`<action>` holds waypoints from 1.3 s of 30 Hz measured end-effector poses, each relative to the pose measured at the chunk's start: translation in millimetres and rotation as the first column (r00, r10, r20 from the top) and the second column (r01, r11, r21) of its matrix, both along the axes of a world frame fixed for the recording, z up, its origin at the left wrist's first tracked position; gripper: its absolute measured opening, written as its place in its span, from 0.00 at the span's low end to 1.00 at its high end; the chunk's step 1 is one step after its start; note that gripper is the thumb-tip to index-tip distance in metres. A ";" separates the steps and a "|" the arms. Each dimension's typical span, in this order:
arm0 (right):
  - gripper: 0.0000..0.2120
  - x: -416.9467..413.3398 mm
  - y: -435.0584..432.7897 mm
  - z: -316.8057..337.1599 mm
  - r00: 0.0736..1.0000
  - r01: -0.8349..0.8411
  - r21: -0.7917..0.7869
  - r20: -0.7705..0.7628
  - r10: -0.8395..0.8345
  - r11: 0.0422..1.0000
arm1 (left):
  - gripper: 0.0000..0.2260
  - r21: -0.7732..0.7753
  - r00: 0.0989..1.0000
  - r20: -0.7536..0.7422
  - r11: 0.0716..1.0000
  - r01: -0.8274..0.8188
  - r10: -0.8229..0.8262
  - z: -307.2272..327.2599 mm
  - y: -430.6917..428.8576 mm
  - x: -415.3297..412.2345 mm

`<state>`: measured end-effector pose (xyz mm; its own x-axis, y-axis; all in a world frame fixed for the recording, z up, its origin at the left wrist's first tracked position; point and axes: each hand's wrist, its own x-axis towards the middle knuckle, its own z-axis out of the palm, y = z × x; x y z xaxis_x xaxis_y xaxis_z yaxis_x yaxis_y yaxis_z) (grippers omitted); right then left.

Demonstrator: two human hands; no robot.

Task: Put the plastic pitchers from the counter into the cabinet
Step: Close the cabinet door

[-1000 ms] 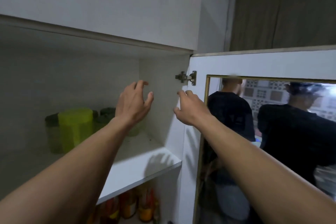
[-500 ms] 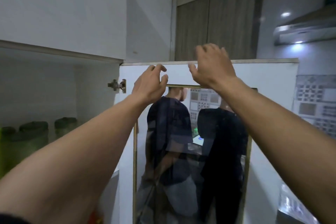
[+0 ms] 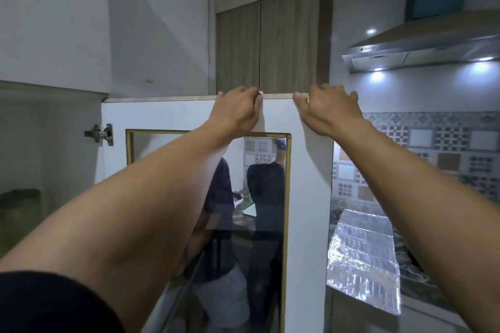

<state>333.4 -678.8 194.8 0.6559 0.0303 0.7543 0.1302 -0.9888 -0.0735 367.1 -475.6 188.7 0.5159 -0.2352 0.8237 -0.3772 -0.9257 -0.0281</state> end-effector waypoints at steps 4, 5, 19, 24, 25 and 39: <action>0.19 -6.8 -10.8 1.7 0.992 -0.126 -0.004 -0.002 0.126 0.992 | 0.19 0.015 0.997 -0.071 0.999 -0.042 0.043 -5.3 -2.4 -13.3; 0.18 -10.4 -10.6 2.9 0.990 -0.139 0.000 -0.005 0.139 0.990 | 0.19 0.018 0.994 -0.092 0.999 -0.049 0.050 -5.3 -2.8 -17.2; 0.15 -135.4 27.6 54.4 0.890 -0.317 0.061 -0.326 0.319 0.946 | 0.21 -0.273 0.984 -0.167 0.962 0.012 -0.060 -6.4 25.5 -143.6; 0.15 -205.4 58.3 64.0 0.684 -0.445 0.413 -0.416 0.599 0.795 | 0.26 -0.450 0.993 -0.085 0.892 0.039 -0.086 1.5 42.0 -221.1; 0.16 -216.0 65.2 63.4 0.632 -0.464 0.468 -0.421 0.651 0.753 | 0.27 -0.481 0.993 -0.081 0.876 0.041 -0.091 2.5 50.2 -236.7; 0.27 -264.8 256.3 8.2 -0.012 -0.600 0.779 -0.237 0.971 0.183 | 0.38 -0.737 0.983 -0.069 0.655 -0.164 0.168 2.7 167.7 -413.3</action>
<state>68.6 -422.5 203.0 0.5773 0.7571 0.3057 0.5325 -0.0653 -0.8439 -46.2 -308.0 191.5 0.4806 0.5392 0.6915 -0.2171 -0.6908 0.6896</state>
